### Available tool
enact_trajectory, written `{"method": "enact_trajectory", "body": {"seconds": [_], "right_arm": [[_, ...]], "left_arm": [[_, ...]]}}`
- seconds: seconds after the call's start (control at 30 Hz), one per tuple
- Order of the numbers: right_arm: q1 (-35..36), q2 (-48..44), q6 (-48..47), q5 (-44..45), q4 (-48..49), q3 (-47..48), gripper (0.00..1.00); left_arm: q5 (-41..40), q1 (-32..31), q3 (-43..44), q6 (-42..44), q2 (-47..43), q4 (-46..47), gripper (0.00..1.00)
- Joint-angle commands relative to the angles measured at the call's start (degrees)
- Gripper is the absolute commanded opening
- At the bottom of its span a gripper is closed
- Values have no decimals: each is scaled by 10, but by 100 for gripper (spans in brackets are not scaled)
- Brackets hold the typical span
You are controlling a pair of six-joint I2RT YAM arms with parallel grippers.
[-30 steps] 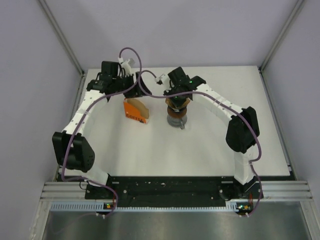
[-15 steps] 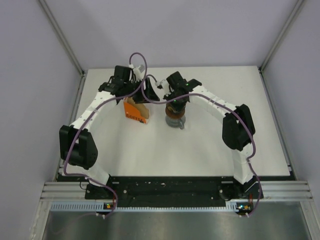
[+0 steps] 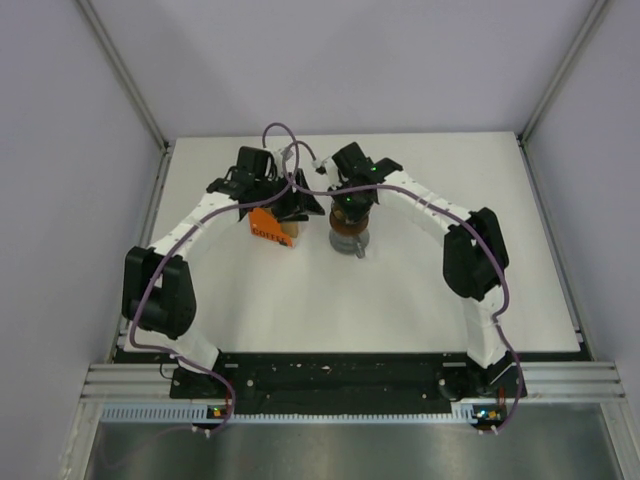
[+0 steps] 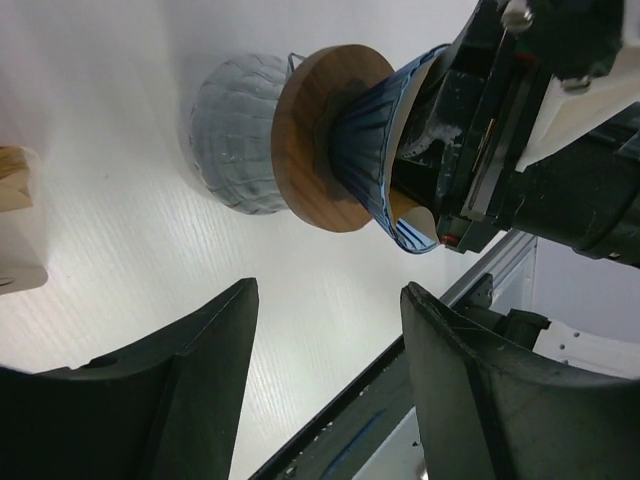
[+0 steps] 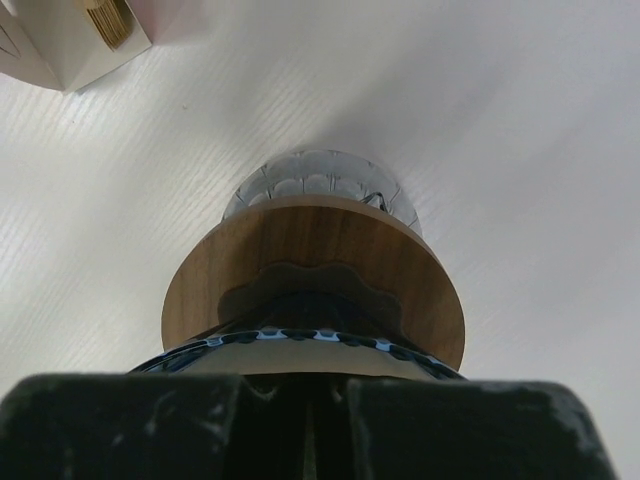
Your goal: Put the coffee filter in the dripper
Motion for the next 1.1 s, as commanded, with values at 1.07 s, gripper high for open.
{"method": "enact_trajectory", "body": {"seconds": [1.07], "right_arm": [[17,9,-4,-25,4,-14,0]], "left_arm": [[83,-9,40,-33,19,84,48]]}}
